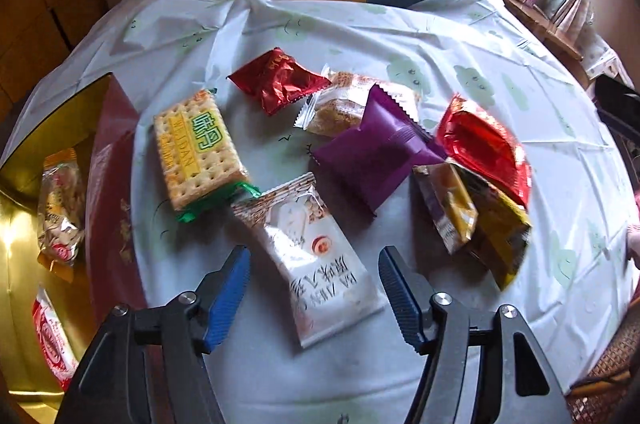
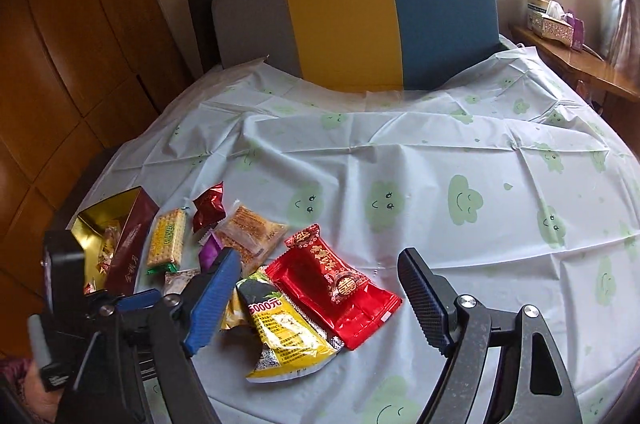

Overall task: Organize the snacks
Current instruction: 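Reach the left tool to the white BA ZHEN packet and grasp it, then carry the white packet into the tray with the left tool while the right tool grasps the WEIDAN cracker pack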

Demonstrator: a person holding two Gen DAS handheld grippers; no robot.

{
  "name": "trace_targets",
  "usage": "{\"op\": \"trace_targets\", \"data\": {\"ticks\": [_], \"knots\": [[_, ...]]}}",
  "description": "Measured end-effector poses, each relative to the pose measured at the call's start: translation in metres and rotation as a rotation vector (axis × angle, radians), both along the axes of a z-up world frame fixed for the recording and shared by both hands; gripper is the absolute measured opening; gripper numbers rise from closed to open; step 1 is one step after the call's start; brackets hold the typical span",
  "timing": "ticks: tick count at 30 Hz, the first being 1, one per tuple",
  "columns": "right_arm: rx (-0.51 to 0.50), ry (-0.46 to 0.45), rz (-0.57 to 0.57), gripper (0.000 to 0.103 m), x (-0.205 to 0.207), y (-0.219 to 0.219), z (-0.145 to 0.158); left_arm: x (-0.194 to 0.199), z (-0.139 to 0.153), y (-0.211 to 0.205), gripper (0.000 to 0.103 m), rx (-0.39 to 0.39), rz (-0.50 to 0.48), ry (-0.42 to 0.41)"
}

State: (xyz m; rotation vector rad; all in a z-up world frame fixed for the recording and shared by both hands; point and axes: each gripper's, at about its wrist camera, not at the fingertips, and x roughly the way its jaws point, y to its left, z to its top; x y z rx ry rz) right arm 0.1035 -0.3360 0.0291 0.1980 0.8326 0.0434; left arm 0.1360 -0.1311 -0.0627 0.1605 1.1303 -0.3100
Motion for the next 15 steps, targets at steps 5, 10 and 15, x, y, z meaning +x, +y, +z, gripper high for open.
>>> {"op": "trace_targets", "data": {"ticks": [5,10,15], "knots": [[-0.02,-0.008,0.011,0.082,0.001,0.005,0.0,-0.002,-0.005,0.001,0.051,0.013,0.007,-0.034],[-0.042,0.003,0.024,0.082,0.001,0.009,-0.003,-0.014,-0.001,0.006,0.035,-0.011,-0.042,-0.061],[-0.049,0.015,0.029,0.082,0.001,0.01,-0.007,-0.047,0.017,0.015,0.035,-0.064,-0.102,-0.103]]}}
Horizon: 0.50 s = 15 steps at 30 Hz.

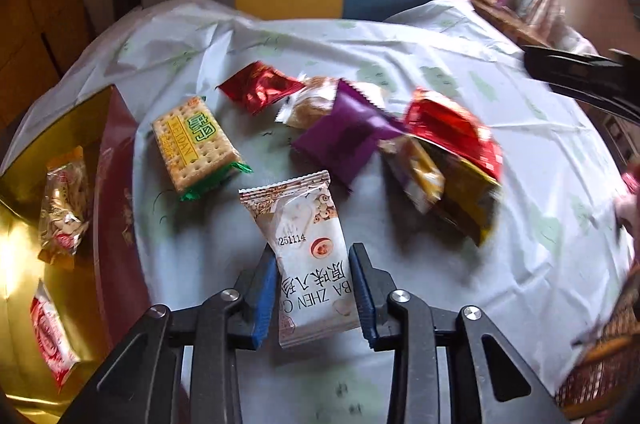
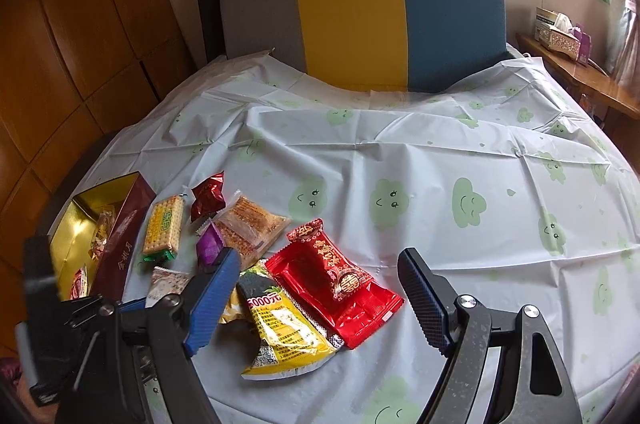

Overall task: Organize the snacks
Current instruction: 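Carry the white packet into the tray with the left tool while the right tool grasps the WEIDAN cracker pack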

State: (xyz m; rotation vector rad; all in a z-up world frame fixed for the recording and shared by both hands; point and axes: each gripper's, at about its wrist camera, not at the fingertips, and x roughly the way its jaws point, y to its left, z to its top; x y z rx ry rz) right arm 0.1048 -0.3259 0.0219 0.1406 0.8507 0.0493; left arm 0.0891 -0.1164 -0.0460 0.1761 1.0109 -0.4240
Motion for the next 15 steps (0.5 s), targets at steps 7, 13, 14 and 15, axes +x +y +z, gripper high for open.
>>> {"op": "trace_targets", "data": {"ticks": [7,13,14,15], "knots": [[-0.011,0.026,0.051,0.081,0.0,0.014,-0.008,-0.036,0.028,0.02,0.035,-0.047,-0.041,-0.059],[0.011,0.066,0.163,0.076,0.004,0.05,-0.014,-0.061,0.041,0.043,0.035,-0.074,-0.057,-0.099],[0.016,0.072,0.183,0.075,0.006,0.058,-0.014,-0.063,0.042,0.046,0.035,-0.078,-0.058,-0.102],[0.02,0.076,0.203,0.075,0.009,0.068,-0.014,-0.064,0.043,0.049,0.035,-0.085,-0.057,-0.103]]}}
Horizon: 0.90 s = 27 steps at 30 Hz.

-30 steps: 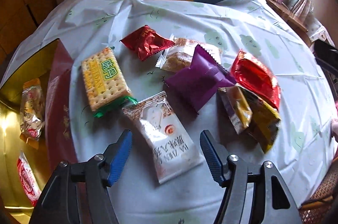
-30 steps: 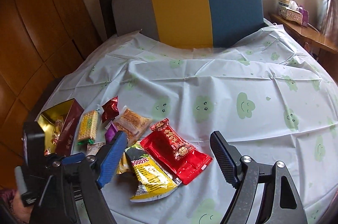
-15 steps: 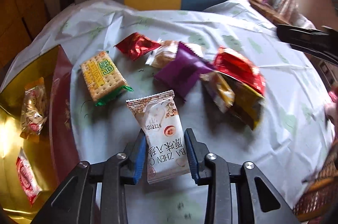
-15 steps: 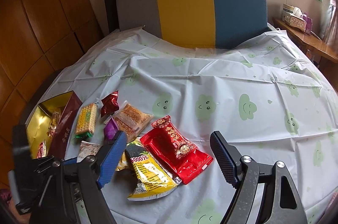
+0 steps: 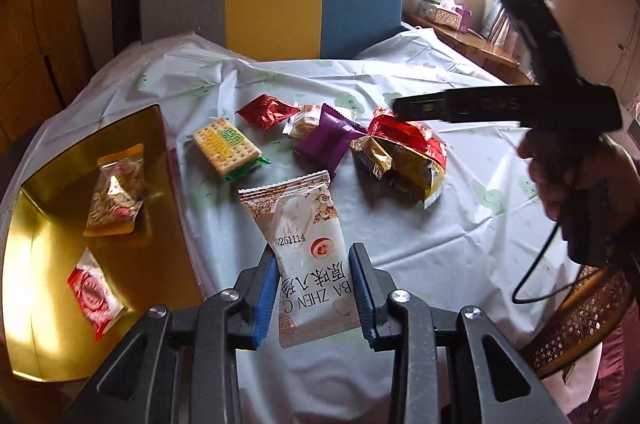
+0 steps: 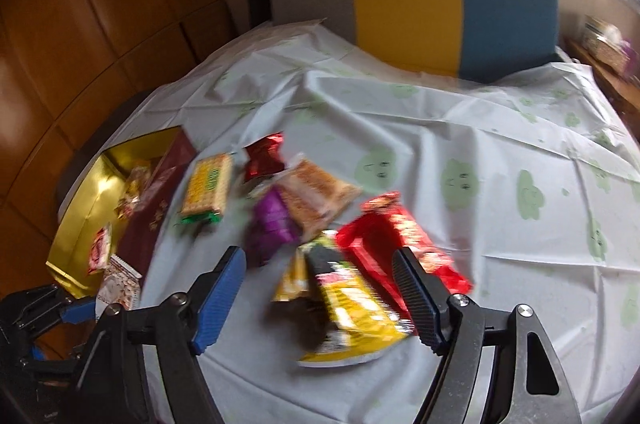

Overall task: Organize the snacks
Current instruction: 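Carry the white packet into the tray with the left tool while the right tool grasps the WEIDAN cracker pack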

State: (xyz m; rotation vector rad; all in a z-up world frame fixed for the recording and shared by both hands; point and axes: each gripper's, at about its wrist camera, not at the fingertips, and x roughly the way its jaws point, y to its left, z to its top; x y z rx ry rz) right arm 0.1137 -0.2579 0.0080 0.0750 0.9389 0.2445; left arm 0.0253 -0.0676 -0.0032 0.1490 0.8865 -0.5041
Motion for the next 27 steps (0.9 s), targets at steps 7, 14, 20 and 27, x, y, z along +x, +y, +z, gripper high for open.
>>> {"op": "trace_targets", "data": {"ticks": [7,14,20,27], "knots": [[0.011,0.04,0.109,0.066,0.041,0.071,-0.014,-0.01,0.006,0.024,0.035,-0.055,0.027,-0.01],[-0.009,0.127,0.178,0.057,0.085,0.115,-0.046,-0.016,0.013,0.049,0.035,-0.106,0.059,-0.015],[-0.022,0.166,0.232,0.057,0.106,0.137,-0.06,-0.016,0.017,0.064,0.035,-0.141,0.088,-0.013],[-0.062,0.207,0.225,0.056,0.125,0.148,-0.082,-0.014,0.019,0.076,0.035,-0.163,0.117,-0.006]]}}
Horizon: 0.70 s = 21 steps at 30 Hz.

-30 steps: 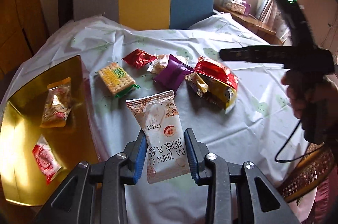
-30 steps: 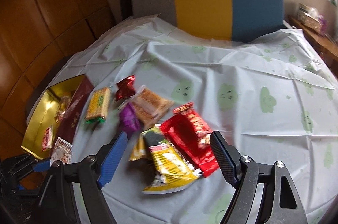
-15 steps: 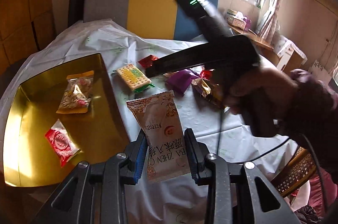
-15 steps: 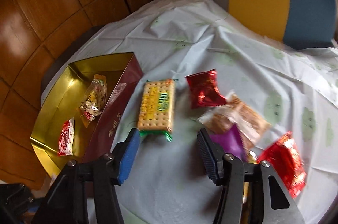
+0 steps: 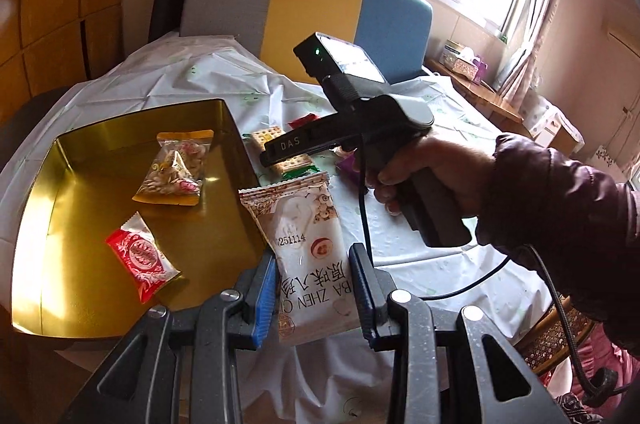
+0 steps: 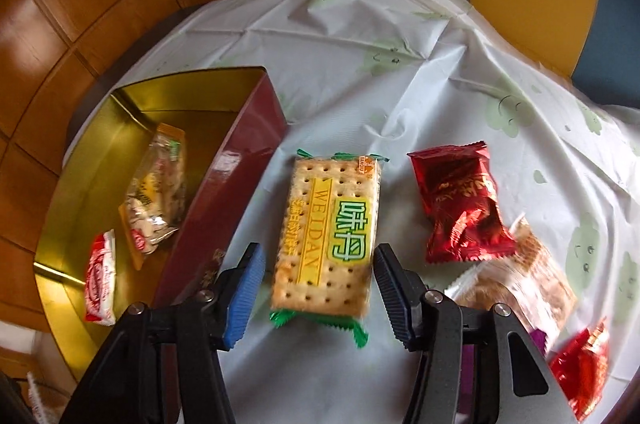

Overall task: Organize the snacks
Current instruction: 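Carry the white packet into the tray with the left tool while the right tool grasps the WEIDAN cracker pack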

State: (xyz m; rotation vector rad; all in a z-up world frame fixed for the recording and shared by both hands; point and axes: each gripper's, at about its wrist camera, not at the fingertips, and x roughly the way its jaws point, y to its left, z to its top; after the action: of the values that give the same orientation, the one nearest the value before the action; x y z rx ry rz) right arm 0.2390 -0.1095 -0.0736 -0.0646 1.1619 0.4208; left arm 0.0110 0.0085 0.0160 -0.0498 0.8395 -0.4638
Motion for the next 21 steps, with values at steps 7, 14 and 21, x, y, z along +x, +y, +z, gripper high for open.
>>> {"op": "trace_targets", "data": {"ticks": [7,14,21], "knots": [[-0.067,-0.036,0.033,0.05,-0.018,0.0,0.0,0.002,0.004,0.018,0.035,-0.033,0.042,0.009],[-0.095,-0.011,0.052,0.05,-0.066,-0.019,0.005,0.011,0.009,0.056,0.035,-0.083,0.156,0.022],[-0.08,-0.007,0.044,0.05,-0.114,-0.039,0.006,0.032,-0.003,0.097,0.035,-0.177,0.264,0.117]]}}
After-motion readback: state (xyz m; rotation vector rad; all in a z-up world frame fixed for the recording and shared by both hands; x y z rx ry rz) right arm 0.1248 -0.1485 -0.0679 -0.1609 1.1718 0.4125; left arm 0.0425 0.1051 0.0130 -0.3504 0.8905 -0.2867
